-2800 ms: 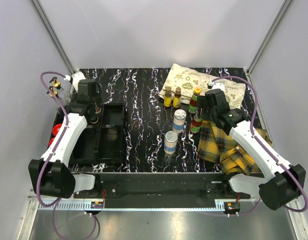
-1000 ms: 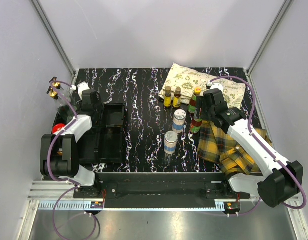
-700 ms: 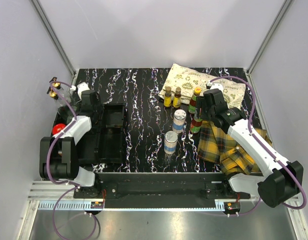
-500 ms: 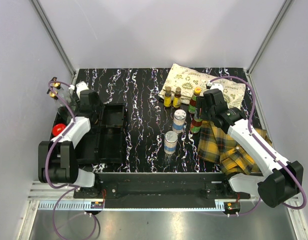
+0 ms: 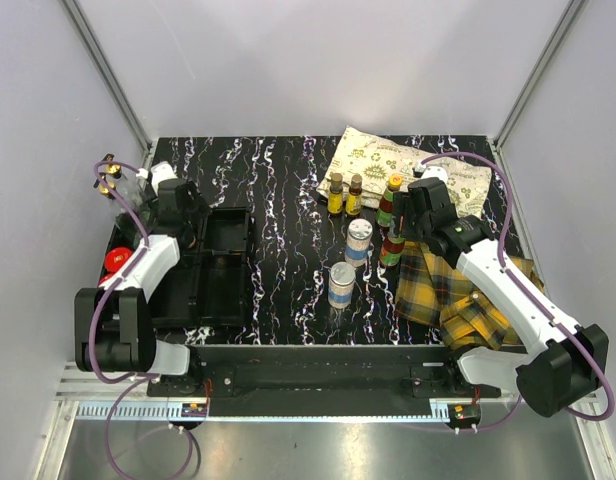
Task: Organize the condiment bottles
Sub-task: Place the bottle in the storage box.
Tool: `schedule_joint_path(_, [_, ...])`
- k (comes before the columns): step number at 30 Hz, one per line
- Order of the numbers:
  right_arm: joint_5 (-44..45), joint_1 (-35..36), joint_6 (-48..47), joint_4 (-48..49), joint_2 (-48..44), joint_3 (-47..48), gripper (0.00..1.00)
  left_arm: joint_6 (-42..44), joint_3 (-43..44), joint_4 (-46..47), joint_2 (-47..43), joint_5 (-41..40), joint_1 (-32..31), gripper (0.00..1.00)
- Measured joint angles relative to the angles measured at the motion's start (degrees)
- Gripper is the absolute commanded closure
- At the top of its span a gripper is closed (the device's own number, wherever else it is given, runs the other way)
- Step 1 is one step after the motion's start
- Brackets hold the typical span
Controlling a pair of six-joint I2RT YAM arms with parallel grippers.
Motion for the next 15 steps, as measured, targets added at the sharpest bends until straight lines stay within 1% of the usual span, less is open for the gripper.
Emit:
schedule_joint_path(4, [0.0, 0.0, 0.0, 0.0, 0.0, 0.0, 0.25, 0.2, 0.4, -0.3, -0.3, 0.0, 0.0, 0.25])
schedule_joint_path(6, [0.0, 0.0, 0.0, 0.0, 0.0, 0.0, 0.25, 0.2, 0.6, -0.5, -0.4, 0.0, 0.0, 0.22])
schedule_joint_path(11, [0.0, 0.0, 0.0, 0.0, 0.0, 0.0, 0.25, 1.2, 0.9, -2.0, -2.5, 1.1, -0.1, 0.1])
schedule_joint_path(12, [0.0, 0.0, 0.0, 0.0, 0.0, 0.0, 0.25, 1.9, 1.1, -2.9, -3.3, 1.7, -0.3, 0.05])
schedule_joint_path(14, [0.0, 0.0, 0.0, 0.0, 0.0, 0.0, 0.22, 3.4, 1.9, -4.1, -5.2, 2.6, -1.3, 0.01])
schedule_joint_path(15, [0.0, 0.0, 0.0, 0.0, 0.0, 0.0, 0.17, 4.2, 2.5, -4.6, -6.1, 3.2, -2.2, 0.01])
